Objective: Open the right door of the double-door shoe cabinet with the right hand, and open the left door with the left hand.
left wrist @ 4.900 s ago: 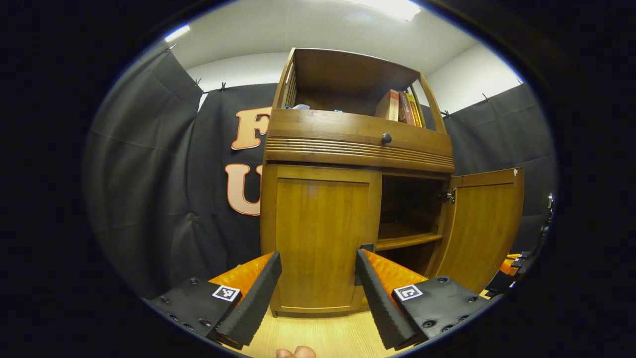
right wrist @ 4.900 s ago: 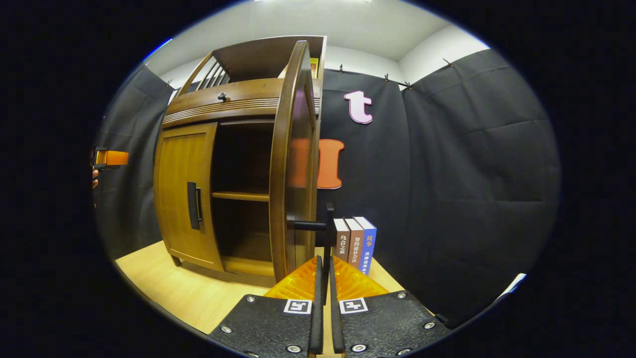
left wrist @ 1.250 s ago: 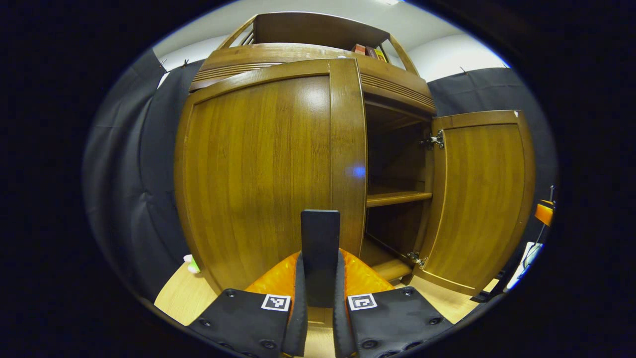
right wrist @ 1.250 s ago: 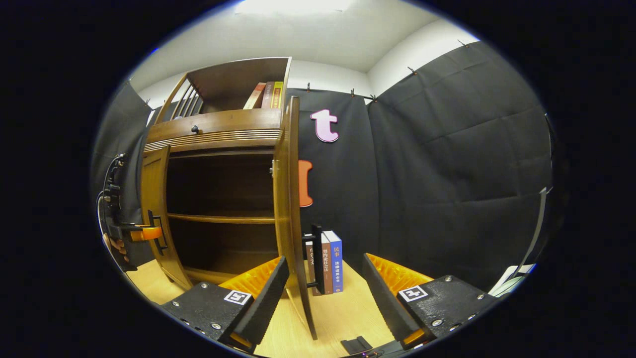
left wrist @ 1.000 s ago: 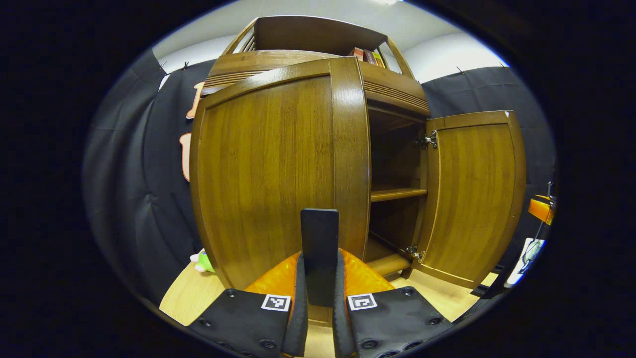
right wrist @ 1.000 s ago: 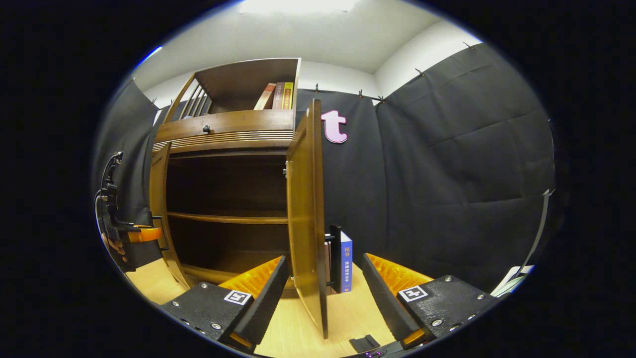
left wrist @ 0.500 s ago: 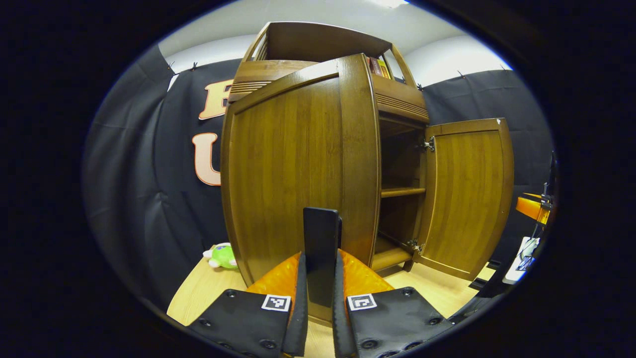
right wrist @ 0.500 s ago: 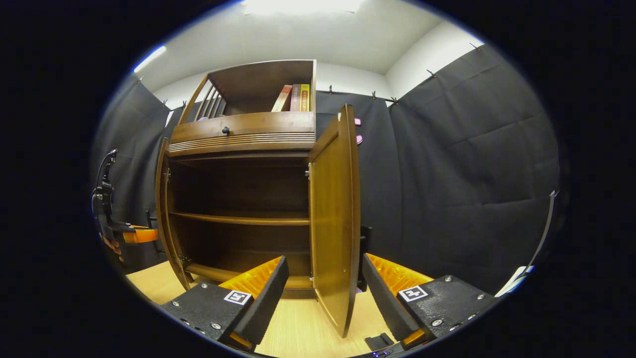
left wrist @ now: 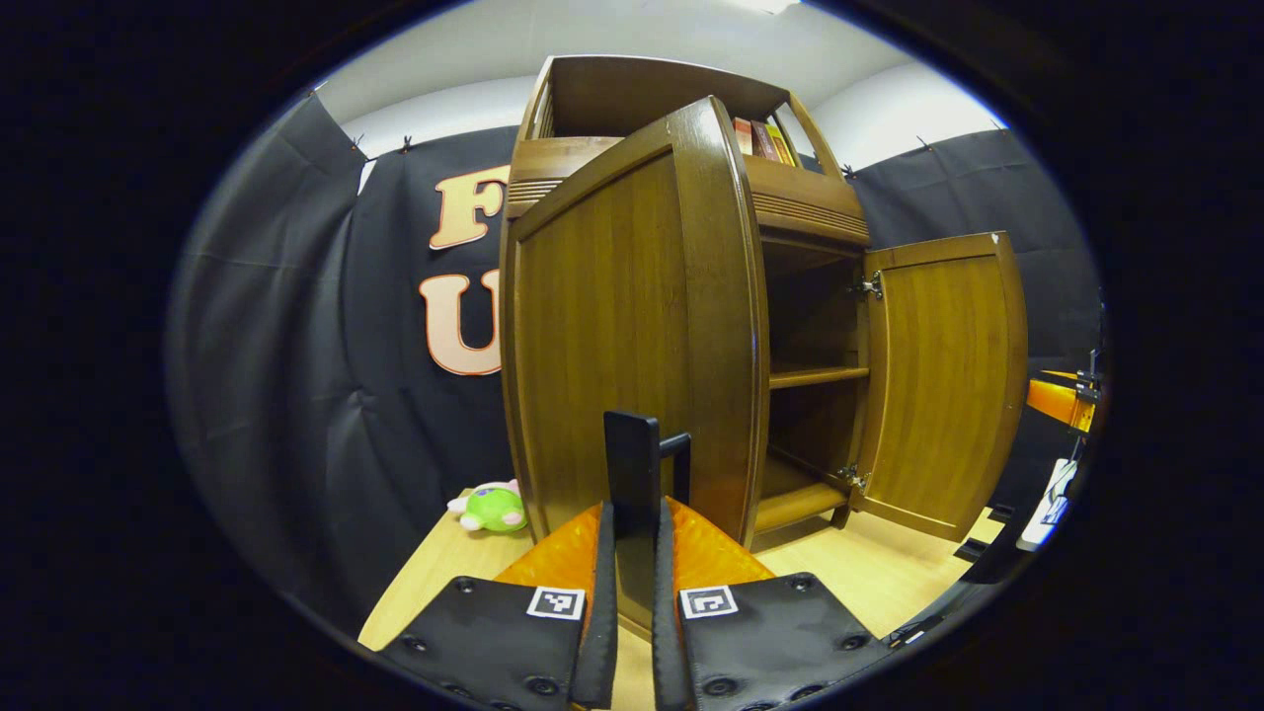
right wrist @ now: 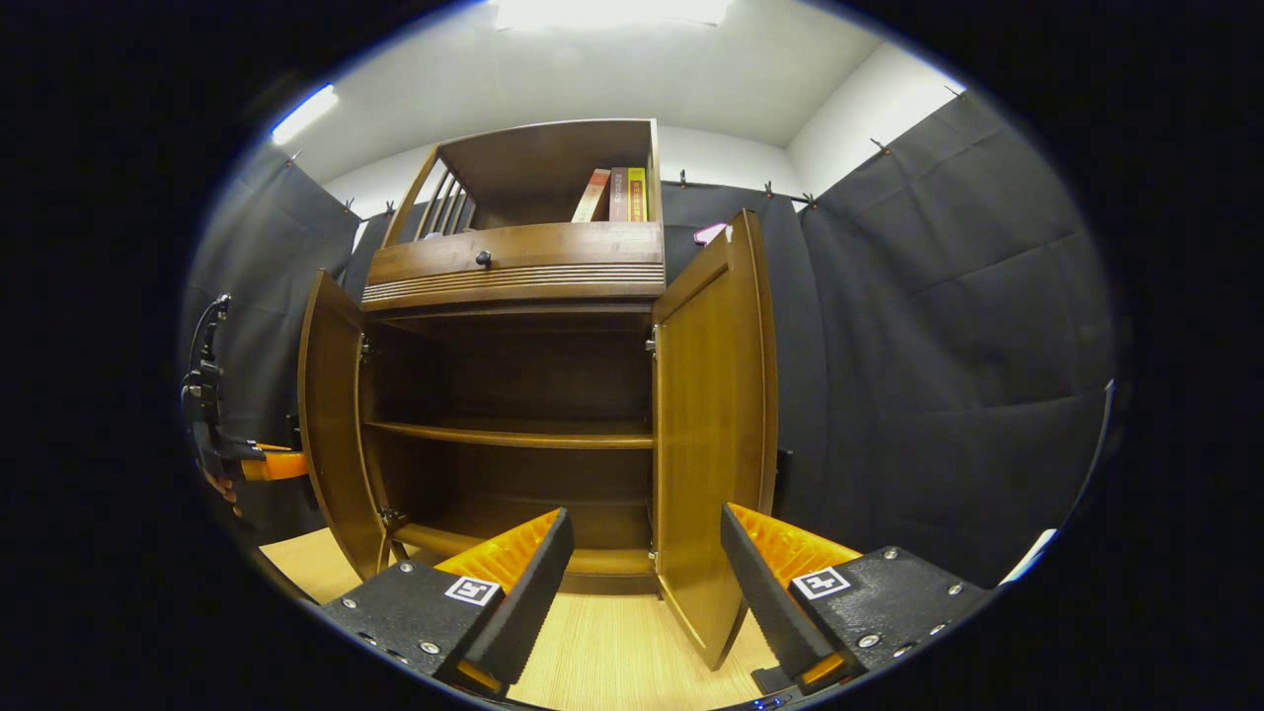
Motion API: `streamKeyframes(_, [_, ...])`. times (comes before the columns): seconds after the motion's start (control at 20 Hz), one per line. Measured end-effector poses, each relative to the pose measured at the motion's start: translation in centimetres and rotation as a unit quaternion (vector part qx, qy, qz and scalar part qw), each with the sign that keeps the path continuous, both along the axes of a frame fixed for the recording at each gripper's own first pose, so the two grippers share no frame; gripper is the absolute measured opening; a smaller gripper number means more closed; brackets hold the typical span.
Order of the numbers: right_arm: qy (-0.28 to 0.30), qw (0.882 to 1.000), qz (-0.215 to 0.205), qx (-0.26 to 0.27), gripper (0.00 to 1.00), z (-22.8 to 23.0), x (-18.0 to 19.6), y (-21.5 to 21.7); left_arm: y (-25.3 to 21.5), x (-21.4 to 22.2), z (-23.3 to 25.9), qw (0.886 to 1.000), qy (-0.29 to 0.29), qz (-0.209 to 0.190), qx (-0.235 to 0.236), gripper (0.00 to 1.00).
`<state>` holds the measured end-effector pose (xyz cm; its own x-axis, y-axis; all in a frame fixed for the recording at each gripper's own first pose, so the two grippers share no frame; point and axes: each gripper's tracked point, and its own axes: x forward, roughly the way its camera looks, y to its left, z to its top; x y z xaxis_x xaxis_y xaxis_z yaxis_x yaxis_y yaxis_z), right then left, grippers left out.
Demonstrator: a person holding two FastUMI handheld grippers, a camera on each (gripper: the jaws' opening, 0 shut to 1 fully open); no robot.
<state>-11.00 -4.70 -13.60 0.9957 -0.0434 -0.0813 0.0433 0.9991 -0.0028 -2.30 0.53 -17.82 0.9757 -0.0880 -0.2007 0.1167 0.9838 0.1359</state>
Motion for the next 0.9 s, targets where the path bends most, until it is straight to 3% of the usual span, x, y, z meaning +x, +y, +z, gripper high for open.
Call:
streamKeyframes(0.1, [0.001,1.000,0.007,0.001,0.92,0.0,0.2,0.7,1.3,-0.6,0.1,1.000,-0.003,0.010,0.004,0.21])
streamKeyframes(0.15, [0.001,1.000,0.010,0.004,0.92,-0.1,0.3,1.0,1.7,-0.7,0.4,1.000,-0.008,0.014,0.005,0.15])
streamKeyframes(0.9, [0.002,0.999,0.049,0.012,0.92,-0.7,1.7,5.4,6.2,-1.9,0.4,0.999,-0.005,0.039,0.000,0.15])
